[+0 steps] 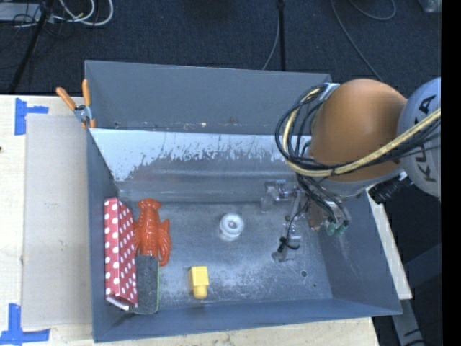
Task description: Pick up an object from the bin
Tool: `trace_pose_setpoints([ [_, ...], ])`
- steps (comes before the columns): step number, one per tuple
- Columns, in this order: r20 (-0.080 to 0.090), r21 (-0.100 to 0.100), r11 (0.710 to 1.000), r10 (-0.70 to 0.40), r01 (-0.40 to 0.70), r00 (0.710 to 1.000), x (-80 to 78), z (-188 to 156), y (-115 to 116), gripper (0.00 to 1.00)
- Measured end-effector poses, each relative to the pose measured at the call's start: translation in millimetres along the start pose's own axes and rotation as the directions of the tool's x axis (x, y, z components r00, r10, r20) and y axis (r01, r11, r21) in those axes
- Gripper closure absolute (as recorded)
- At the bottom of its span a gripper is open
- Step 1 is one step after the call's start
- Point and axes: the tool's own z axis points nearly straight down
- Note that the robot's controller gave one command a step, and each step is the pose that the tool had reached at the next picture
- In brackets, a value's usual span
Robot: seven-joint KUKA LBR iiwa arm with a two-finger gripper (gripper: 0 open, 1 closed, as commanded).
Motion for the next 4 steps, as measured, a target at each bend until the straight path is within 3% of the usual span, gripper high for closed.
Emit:
trace_pose_setpoints([
  [1, 0.008, 0.000, 1.000, 0.000, 0.000, 1.000, -1.4, -4.2, -0.1, 0.00],
  [2, 0.013, 0.000, 0.999, -0.039, 0.039, 0.999, -31.6, 49.6, 17.3, 0.00],
  [3, 0.010, 0.000, 0.997, -0.078, 0.078, 0.997, -77.3, 75.8, 51.3, 0.00],
  [4, 0.012, 0.002, 0.987, -0.162, 0.162, 0.987, -75.7, 108.8, 28.4, 0.00],
])
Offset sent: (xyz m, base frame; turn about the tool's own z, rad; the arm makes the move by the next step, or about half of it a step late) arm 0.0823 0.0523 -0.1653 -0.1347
